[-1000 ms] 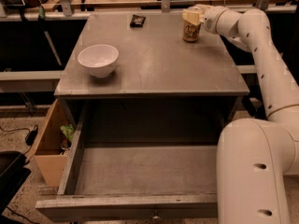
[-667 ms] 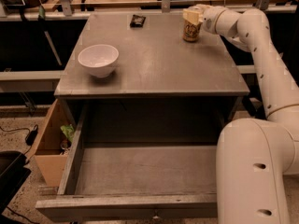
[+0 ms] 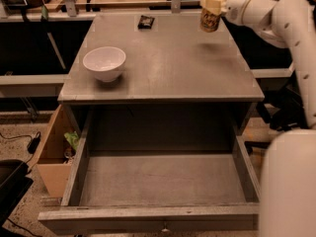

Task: Move orange can near white bowl

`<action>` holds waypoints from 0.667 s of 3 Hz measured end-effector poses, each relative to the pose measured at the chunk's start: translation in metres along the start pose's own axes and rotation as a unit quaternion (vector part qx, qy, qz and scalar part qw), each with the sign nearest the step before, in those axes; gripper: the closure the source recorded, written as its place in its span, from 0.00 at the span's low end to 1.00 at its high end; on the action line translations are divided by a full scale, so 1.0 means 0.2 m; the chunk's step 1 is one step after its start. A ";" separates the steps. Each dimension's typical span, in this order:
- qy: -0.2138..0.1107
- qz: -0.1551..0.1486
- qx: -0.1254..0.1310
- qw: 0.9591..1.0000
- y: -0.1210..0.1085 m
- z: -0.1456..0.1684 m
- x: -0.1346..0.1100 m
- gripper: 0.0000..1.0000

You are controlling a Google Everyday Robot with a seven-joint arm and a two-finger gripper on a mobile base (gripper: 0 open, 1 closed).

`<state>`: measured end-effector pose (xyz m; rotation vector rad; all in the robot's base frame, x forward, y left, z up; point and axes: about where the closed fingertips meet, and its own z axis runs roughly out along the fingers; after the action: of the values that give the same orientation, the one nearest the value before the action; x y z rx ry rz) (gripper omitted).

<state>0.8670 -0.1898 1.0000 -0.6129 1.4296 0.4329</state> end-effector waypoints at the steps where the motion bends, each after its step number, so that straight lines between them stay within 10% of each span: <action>1: -0.034 -0.028 0.013 0.999 0.05 -0.36 -0.31 1.00; 2: -0.048 -0.019 0.011 0.999 0.22 -0.65 -0.44 1.00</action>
Offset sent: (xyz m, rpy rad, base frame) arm -0.2265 0.0415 -0.0746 0.0142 0.1789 0.1463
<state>0.7286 -0.2297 1.0774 -0.5930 1.3274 0.4113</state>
